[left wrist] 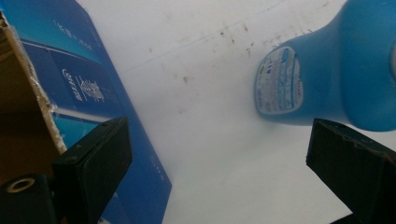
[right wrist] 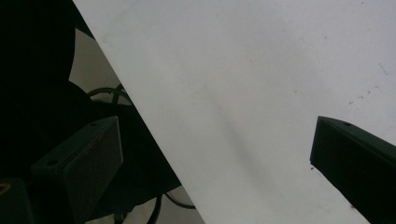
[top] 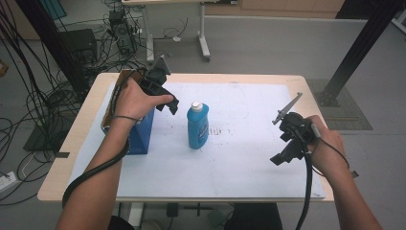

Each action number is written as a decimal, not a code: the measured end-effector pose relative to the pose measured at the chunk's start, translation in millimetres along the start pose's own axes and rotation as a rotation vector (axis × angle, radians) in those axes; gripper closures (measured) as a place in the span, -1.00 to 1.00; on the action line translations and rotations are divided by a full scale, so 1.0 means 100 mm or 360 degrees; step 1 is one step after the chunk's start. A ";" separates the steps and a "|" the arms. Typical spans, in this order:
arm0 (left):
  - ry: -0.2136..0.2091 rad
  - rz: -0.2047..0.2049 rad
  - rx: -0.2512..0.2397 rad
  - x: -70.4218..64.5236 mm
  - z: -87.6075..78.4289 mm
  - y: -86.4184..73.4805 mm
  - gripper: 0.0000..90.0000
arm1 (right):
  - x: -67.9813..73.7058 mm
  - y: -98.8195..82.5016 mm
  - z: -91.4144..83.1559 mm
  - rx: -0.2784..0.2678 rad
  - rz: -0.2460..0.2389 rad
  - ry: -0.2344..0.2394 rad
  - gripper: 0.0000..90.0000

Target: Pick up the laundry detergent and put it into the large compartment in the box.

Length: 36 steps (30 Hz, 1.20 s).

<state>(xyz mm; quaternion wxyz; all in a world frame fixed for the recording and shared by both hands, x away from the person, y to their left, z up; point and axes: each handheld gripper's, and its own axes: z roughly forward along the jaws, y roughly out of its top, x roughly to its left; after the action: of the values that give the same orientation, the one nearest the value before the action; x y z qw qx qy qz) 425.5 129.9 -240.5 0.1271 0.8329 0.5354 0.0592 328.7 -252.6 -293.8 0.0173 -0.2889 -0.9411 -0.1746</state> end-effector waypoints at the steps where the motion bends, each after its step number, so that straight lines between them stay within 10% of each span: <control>1: 0.0000 0.0000 0.0000 0.00 0.00 0.00 -0.83 | 0.00 0.00 0.00 0.0000 0.0000 0.0000 -0.96; 18: -0.0068 0.0138 -0.0091 -0.41 -0.42 0.24 -0.84 | -0.01 0.00 0.01 0.0015 0.0000 -0.0004 -0.96; 36: -0.0150 0.0259 -0.0076 -0.77 -0.31 0.37 -0.84 | -0.03 -0.02 0.00 0.0018 0.0012 -0.0009 -0.96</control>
<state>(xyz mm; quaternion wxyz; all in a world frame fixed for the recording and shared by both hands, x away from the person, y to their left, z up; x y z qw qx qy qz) 417.9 50.4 -197.3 0.1667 0.8722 0.4578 0.0427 330.0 -255.4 -294.9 0.0169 -0.2928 -0.9411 -0.1683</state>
